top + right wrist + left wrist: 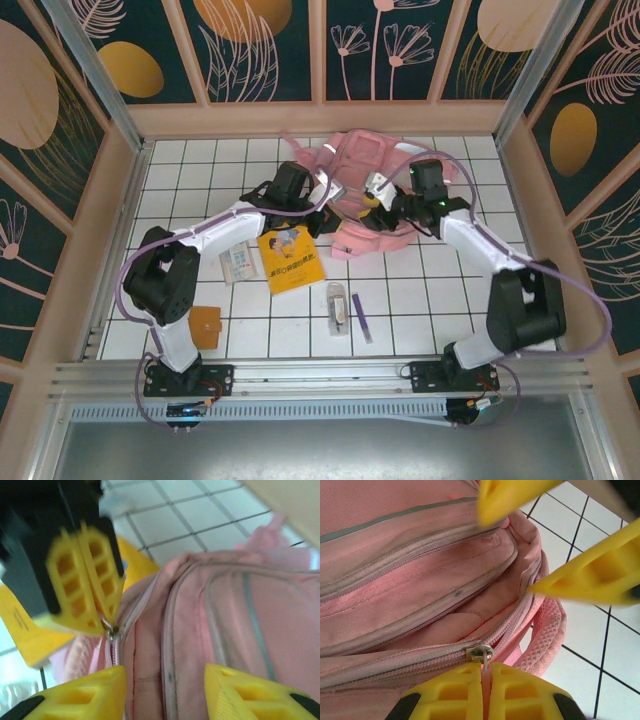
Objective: Pack the student bag
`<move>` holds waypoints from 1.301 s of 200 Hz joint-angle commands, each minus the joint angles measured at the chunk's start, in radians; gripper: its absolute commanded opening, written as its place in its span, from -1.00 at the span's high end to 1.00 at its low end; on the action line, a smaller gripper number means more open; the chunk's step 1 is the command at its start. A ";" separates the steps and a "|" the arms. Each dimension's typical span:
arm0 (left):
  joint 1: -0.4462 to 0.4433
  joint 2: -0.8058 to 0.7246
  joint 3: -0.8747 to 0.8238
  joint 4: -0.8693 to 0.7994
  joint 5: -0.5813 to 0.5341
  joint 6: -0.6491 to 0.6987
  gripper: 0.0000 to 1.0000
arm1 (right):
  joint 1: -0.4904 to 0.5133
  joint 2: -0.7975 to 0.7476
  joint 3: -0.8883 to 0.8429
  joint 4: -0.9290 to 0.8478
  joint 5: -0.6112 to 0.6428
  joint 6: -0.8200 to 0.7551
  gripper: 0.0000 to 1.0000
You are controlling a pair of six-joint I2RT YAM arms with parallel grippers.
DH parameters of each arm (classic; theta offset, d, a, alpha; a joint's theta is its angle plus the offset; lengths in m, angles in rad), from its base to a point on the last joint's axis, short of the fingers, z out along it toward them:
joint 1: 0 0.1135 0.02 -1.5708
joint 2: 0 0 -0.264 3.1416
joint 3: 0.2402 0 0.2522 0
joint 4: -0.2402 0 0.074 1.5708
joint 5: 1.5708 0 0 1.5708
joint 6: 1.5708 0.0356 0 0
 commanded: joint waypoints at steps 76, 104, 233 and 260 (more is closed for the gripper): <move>-0.004 -0.001 0.035 0.108 0.052 0.035 1.00 | 0.051 0.174 0.104 -0.236 -0.005 -0.203 0.21; -0.005 -0.009 0.034 0.093 0.052 0.067 1.00 | 0.065 0.159 0.070 -0.219 0.066 -0.209 0.50; 0.181 -0.032 -0.076 0.160 -0.092 0.208 1.00 | 0.039 -0.248 -0.215 -0.013 0.189 -0.314 1.00; 0.202 0.004 -0.123 0.336 -0.155 0.155 1.00 | 0.037 -0.339 -0.209 -0.003 0.231 -0.330 1.00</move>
